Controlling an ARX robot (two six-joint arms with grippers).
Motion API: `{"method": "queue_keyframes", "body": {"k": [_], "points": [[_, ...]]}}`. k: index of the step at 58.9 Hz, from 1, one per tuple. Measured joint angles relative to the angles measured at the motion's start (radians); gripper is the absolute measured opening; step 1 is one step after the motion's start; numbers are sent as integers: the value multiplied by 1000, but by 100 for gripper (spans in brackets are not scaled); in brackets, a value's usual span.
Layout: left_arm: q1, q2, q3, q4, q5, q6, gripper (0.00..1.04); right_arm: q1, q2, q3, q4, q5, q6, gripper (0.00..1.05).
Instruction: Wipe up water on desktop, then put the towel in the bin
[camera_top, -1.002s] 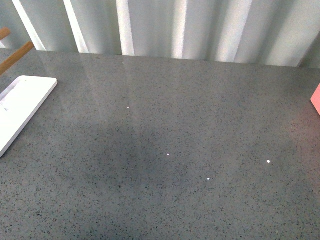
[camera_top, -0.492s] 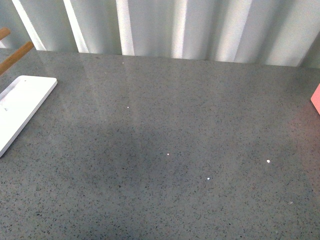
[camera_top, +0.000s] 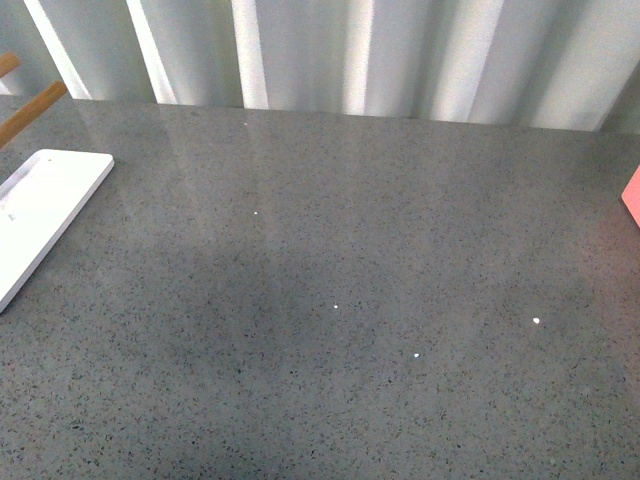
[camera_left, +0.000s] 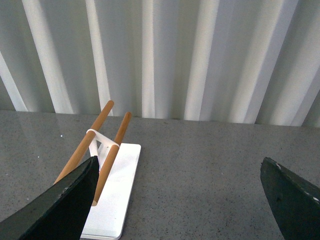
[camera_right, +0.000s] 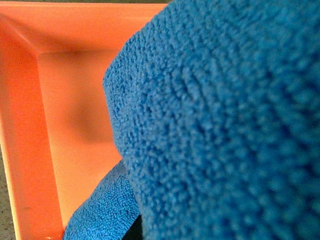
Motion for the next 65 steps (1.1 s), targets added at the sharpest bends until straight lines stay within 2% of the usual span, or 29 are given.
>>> {"method": "queue_keyframes", "body": {"k": [11,20,36,55,58,65], "points": [[0,0,0,0,0,0,98,15,2,14,-14,3,25,5],[0,0,0,0,0,0,98,18,2,14,-15,-31,28,5],[0,0,0,0,0,0,98,18,2,14,-16,-34,28,44],[0,0,0,0,0,0,98,18,2,14,-17,-34,29,96],[0,0,0,0,0,0,98,18,2,14,-17,-34,32,100],[0,0,0,0,0,0,98,18,2,14,-17,-34,32,97]]}}
